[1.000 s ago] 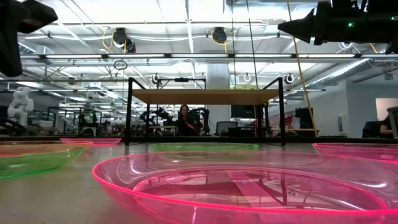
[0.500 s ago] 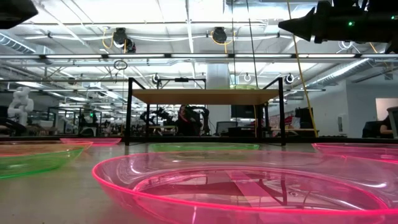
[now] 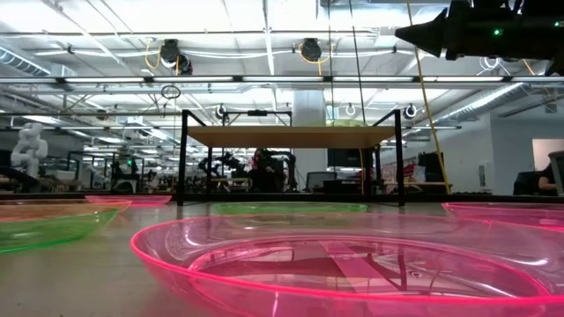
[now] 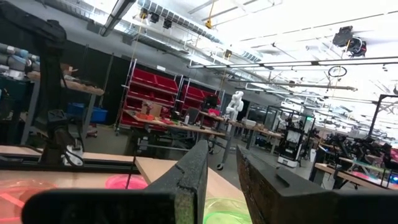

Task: Place and stack plates onto a shelf
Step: Stack the green plate on top of the green plate on the shelf

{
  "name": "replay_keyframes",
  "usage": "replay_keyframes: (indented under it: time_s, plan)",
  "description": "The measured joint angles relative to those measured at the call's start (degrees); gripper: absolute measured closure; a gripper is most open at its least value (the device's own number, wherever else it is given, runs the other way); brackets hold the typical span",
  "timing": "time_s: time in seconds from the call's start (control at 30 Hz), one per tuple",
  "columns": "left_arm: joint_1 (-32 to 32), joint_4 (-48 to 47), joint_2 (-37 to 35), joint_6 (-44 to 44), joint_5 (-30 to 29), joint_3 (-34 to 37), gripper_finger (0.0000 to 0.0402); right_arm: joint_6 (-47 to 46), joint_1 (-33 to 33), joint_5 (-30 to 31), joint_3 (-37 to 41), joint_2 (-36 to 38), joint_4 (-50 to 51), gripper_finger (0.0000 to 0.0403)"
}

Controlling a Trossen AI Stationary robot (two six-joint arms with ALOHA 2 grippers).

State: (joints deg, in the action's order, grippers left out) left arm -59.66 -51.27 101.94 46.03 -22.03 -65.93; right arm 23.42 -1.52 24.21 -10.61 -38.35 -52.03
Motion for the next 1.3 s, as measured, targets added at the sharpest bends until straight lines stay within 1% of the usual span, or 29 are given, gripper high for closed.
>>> replay_keyframes:
  time_s: [0.03,0.1,0.17,0.3,0.43,0.53,0.77,0.93,1.07,1.23,1.3]
  plan:
    - [0.0,1.2,0.1,-1.3,0.5,0.0,0.0401,0.0,0.0,0.0,0.0,0.0,0.0,0.0332]
    - [0.4,3.8,0.5,-5.4,3.5,0.0,0.0401,0.0,0.0,0.0,0.0,0.0,0.0,0.0332]
    - [0.8,5.3,1.5,-6.9,6.0,0.0,0.04,-0.1,0.0,0.0,0.0,0.0,0.0,0.0332]
    - [1.3,5.9,3.8,-7.0,8.6,0.0,0.0378,-0.2,0.0,0.0,0.0,0.0,0.5,0.0332]
    - [1.9,5.8,4.7,-6.9,8.9,0.0,0.0343,-0.2,0.0,0.0,0.0,0.0,0.5,0.0332]
    - [2.2,5.8,4.7,-6.6,9.0,0.0,0.0324,-0.5,0.0,0.0,0.0,0.0,0.5,0.0332]
    - [2.3,6.1,4.6,-7.0,12.8,0.0,0.0319,-1.1,0.0,0.0,0.0,0.0,0.7,0.0332]
    - [2.3,4.8,4.1,-7.0,13.5,0.0,0.0319,-1.3,0.0,0.0,0.0,0.0,0.9,0.0332]
    - [2.3,3.1,2.1,-6.6,13.3,0.0,0.0318,-1.7,0.0,0.0,0.0,0.0,1.2,0.0332]
    - [2.7,2.5,0.6,-7.1,8.7,0.0,0.0318,-1.7,0.0,0.0,0.0,0.0,1.3,0.0332]
    - [3.2,2.3,0.7,-8.8,8.5,0.0,0.0318,-1.7,0.0,0.0,0.0,0.0,1.3,0.0332]
